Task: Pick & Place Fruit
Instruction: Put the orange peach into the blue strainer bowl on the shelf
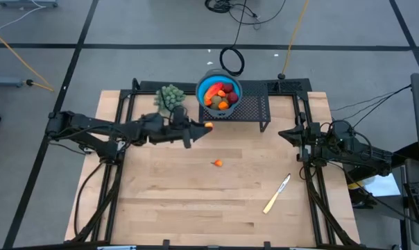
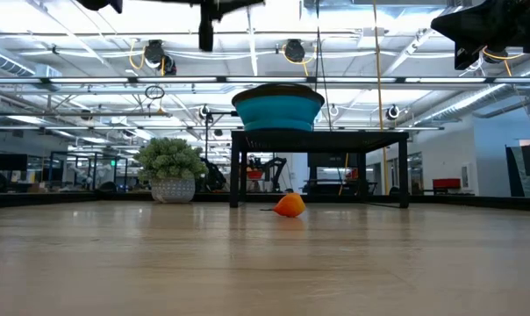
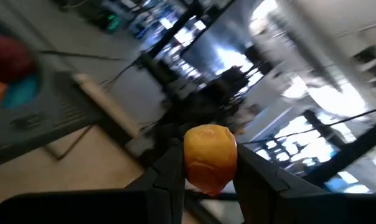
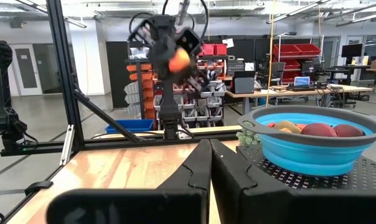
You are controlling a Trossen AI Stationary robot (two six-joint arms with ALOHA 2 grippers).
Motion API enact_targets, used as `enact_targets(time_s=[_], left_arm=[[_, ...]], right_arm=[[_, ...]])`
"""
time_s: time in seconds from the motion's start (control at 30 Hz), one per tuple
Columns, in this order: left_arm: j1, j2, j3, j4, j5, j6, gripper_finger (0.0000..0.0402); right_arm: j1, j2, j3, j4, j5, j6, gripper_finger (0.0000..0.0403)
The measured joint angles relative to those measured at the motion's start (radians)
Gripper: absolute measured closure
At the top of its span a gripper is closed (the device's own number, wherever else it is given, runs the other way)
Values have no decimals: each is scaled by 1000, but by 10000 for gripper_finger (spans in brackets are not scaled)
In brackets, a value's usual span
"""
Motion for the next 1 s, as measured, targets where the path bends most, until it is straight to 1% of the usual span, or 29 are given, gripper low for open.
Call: enact_targets(time_s=[0.1, 0.2, 0.4, 0.5, 0.6, 0.8, 0.93, 1.0], left_arm=[[1, 0, 11, -121, -31, 37, 293], [2, 0, 50, -247, -58, 121, 293], [22, 0, 194, -576, -134, 305, 293], [41, 0, 263, -697, -186, 389, 293], [66, 0, 324, -759, -215, 486, 293], [132, 0, 389, -772, -222, 673, 293], [183, 1, 409, -772, -221, 751, 293], [209, 15, 429, -769, -201, 772, 293]], right_arm=[[0, 0, 0, 0, 0, 0, 403], [0, 0, 0, 0, 0, 0, 403], [0, 0, 0, 0, 0, 0, 403], [0, 0, 0, 0, 1, 0, 403], [0, 0, 0, 0, 4, 0, 403], [0, 0, 0, 0, 4, 0, 403], [0, 0, 0, 0, 4, 0, 403], [0, 0, 0, 0, 4, 0, 403]])
